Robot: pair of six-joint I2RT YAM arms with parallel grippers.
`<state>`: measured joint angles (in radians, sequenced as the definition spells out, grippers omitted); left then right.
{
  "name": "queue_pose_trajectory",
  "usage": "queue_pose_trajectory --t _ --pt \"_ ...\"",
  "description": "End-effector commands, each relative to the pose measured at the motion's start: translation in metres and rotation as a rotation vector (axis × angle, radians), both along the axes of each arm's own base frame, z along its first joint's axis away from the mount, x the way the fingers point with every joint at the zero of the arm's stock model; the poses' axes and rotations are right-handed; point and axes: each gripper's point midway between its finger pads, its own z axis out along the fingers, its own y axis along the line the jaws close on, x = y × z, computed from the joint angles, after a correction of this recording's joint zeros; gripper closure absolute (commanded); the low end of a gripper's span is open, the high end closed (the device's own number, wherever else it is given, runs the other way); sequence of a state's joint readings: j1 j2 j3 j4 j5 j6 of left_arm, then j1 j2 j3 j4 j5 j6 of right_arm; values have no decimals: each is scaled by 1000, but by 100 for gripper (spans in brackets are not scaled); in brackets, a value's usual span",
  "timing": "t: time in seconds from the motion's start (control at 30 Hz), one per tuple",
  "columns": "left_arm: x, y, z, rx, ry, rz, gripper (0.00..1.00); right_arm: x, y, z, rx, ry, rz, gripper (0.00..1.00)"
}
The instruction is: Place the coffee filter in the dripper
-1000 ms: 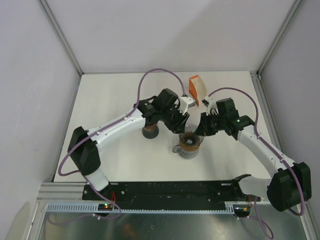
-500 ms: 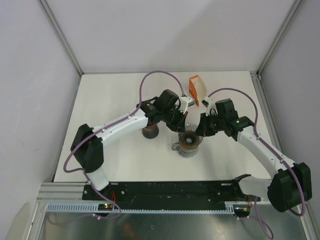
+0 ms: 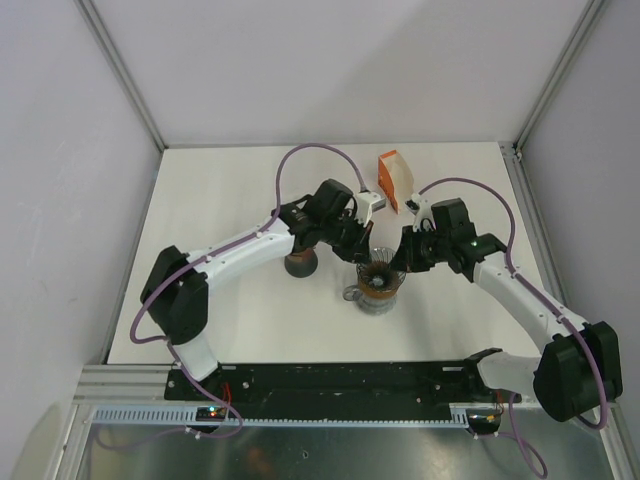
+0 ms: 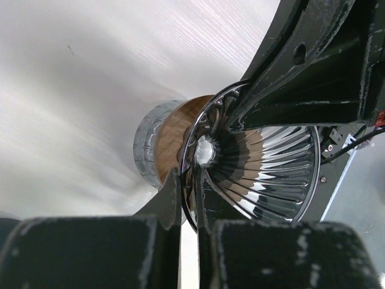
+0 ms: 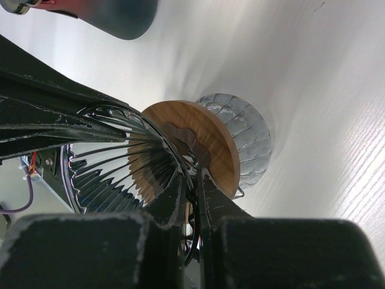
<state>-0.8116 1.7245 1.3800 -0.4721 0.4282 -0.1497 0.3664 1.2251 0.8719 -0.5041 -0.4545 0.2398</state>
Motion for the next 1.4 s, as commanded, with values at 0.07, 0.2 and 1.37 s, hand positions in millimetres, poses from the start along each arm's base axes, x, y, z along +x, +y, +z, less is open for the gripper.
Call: queue_pose_trajectory --t 0.07,0.2,1.37 --pt "-46 42 -97 281 71 -178 100 -22 -23 -57 -149 103 -4 100" --pt "-50 43 -107 287 75 -192 100 -24 -23 -67 -150 122 -6 100" --pt "16 1 7 59 -139 -95 66 14 -3 15 -42 -100 -7 68"
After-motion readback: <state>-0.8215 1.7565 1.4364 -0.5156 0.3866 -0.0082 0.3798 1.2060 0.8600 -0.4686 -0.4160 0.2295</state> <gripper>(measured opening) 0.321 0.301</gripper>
